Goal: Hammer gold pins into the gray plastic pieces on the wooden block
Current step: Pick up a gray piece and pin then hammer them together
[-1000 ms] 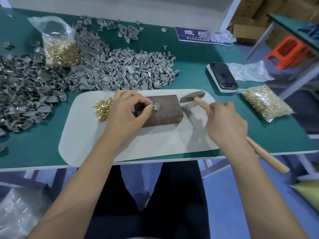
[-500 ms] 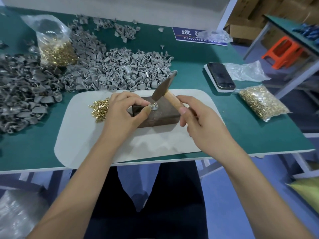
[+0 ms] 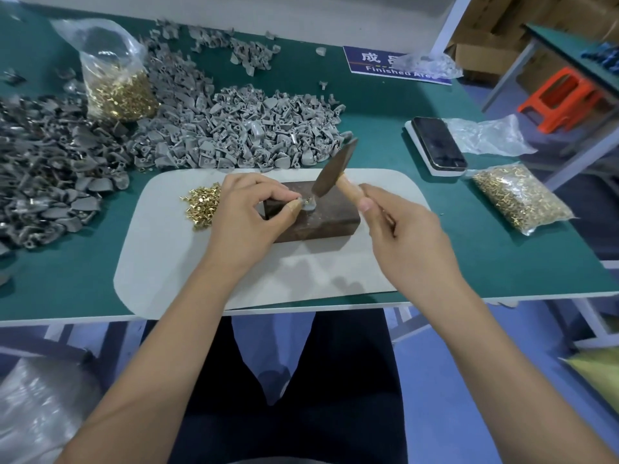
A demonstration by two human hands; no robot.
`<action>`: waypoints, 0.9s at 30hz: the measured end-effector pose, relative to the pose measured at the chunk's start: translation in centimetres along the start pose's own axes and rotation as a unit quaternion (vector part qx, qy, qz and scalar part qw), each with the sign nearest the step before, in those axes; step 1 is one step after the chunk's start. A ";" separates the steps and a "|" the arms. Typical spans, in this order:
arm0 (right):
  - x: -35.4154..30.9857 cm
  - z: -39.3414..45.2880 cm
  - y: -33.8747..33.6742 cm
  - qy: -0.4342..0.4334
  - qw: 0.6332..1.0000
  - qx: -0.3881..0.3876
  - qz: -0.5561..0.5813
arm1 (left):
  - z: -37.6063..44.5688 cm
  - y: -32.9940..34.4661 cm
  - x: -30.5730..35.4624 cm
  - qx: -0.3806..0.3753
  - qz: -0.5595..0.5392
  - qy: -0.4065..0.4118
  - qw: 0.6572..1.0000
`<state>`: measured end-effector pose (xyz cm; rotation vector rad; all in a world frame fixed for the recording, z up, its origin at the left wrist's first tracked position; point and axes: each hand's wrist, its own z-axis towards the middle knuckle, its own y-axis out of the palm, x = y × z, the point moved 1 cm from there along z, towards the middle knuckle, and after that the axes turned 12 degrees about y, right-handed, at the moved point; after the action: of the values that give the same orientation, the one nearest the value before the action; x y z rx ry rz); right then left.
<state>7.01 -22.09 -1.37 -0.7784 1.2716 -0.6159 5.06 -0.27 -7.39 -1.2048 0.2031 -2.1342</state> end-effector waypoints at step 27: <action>3.9 3.7 -0.1 0.106 0.993 0.032 -0.049 | -0.3 0.0 -0.2 -0.013 -0.013 -0.003 1.000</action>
<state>11.37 -24.56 -3.24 -0.7405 1.4061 -0.8328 4.94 -0.23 -7.68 -1.2351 0.2133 -2.1548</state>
